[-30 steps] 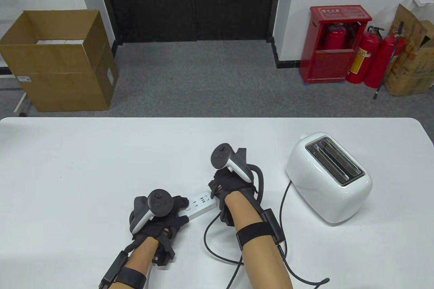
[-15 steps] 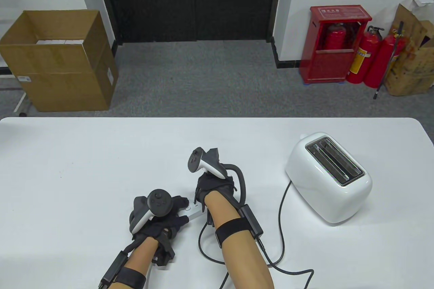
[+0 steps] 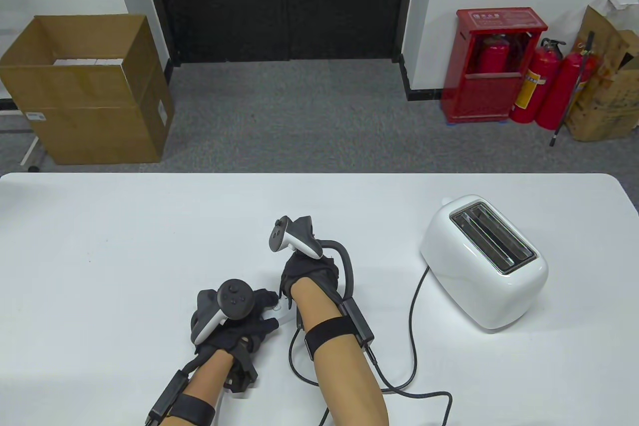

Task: Plug the toaster into the power strip

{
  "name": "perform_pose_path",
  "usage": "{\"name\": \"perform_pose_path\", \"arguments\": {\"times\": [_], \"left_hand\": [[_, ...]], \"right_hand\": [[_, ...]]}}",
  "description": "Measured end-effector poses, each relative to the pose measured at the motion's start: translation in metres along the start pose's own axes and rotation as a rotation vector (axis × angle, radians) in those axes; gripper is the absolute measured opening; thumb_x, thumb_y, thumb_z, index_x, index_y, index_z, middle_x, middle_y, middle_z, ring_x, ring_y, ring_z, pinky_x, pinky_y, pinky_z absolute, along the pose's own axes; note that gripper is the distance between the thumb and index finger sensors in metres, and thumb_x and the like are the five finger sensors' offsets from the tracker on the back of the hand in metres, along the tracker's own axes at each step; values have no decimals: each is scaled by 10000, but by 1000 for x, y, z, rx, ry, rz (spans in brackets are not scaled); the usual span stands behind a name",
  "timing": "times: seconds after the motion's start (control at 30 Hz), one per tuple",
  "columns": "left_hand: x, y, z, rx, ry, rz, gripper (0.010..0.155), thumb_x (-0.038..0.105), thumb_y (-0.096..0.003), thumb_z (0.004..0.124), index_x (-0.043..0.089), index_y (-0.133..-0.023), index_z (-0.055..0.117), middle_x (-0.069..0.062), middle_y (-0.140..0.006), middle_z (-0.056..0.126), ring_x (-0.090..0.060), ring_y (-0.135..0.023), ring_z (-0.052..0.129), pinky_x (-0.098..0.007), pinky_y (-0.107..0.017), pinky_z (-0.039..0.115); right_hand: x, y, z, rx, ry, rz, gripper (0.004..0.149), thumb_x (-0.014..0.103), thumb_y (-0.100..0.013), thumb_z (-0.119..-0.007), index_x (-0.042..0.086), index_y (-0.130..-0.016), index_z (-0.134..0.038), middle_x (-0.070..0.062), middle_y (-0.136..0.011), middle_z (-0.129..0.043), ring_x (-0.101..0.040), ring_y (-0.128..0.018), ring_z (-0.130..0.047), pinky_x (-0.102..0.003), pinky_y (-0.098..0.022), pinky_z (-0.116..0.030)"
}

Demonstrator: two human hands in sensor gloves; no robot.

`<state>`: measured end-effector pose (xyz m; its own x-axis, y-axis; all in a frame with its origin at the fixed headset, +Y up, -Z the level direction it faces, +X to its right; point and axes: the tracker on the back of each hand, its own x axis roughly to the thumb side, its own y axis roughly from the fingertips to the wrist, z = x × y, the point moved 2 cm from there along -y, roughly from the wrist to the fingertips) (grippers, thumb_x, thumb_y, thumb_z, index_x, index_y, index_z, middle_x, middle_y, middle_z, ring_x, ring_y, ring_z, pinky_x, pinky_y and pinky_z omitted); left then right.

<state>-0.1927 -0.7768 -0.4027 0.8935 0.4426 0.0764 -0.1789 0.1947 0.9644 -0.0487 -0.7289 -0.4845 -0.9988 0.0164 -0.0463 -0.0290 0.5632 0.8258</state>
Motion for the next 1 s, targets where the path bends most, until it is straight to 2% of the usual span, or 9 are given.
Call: {"name": "perform_pose_path", "arguments": {"times": [0.07, 0.2, 0.33, 0.57, 0.63, 0.7, 0.77, 0.87, 1.0], "left_hand": [[0, 0, 0, -1, -1, 1, 607, 474, -436, 822, 435, -982, 560, 106, -1127, 631, -157, -1033, 713, -513, -734, 609], [0, 0, 1, -1, -2, 2, 606, 474, -437, 820, 432, -983, 559, 99, -1129, 628, -160, -1034, 711, -515, -733, 609], [0, 0, 1, -5, 3, 3, 608, 475, -438, 820, 433, -984, 557, 102, -1129, 626, -160, -1034, 707, -515, -735, 604], [3, 1, 3, -6, -23, 20, 607, 466, -450, 806, 423, -995, 543, 69, -1140, 607, -189, -1040, 694, -542, -735, 594], [5, 1, 3, 2, -41, 22, 606, 465, -451, 807, 425, -994, 543, 66, -1141, 609, -199, -1040, 699, -563, -734, 594], [5, 1, 3, 2, -47, 20, 606, 470, -451, 805, 419, -997, 548, 63, -1142, 612, -200, -1039, 702, -572, -731, 596], [7, 2, 3, 11, -75, 24, 609, 483, -450, 800, 422, -1000, 546, 62, -1142, 618, -199, -1037, 712, -582, -727, 603], [8, 2, 3, 15, -97, 30, 630, 491, -447, 796, 415, -1015, 536, 54, -1144, 622, -204, -1034, 720, -581, -721, 618], [8, 0, -5, -81, -137, 58, 670, 508, -460, 772, 422, -1065, 495, 3, -1162, 609, -258, -1053, 697, -600, -722, 602]], "right_hand": [[1, 0, 0, -31, -37, 18, 497, 428, -414, -833, -34, -589, -895, 14, -236, -892, -274, -293, -928, -530, -291, -814], [-2, -4, -3, 1, -34, 0, 498, 427, -422, -823, -33, -601, -882, 17, -249, -883, -269, -301, -925, -528, -300, -812], [-7, -6, -6, 31, -108, -1, 500, 415, -430, -814, -45, -617, -867, 5, -266, -873, -278, -315, -915, -535, -309, -802], [-11, 1, -8, -43, -98, -1, 499, 443, -437, -787, -3, -646, -868, 11, -309, -890, -288, -368, -923, -537, -345, -802], [-20, 5, -9, -35, -188, -20, 526, 469, -441, -754, 23, -697, -864, -13, -378, -924, -336, -433, -926, -566, -376, -788], [-29, 11, -8, 1, -308, 19, 613, 519, -449, -690, 38, -806, -818, -70, -528, -945, -393, -537, -908, -589, -425, -763], [-38, 19, -5, -8, -417, 58, 643, 533, -447, -675, 81, -895, -767, -126, -619, -954, -442, -601, -886, -619, -453, -736], [-54, 37, 3, -94, -498, 126, 645, 533, -445, -675, 102, -920, -747, -151, -679, -948, -466, -654, -870, -638, -468, -721], [-76, 65, 8, -265, -502, 178, 637, 508, -440, -707, 128, -952, -713, -173, -839, -865, -491, -832, -739, -695, -564, -610]]}}
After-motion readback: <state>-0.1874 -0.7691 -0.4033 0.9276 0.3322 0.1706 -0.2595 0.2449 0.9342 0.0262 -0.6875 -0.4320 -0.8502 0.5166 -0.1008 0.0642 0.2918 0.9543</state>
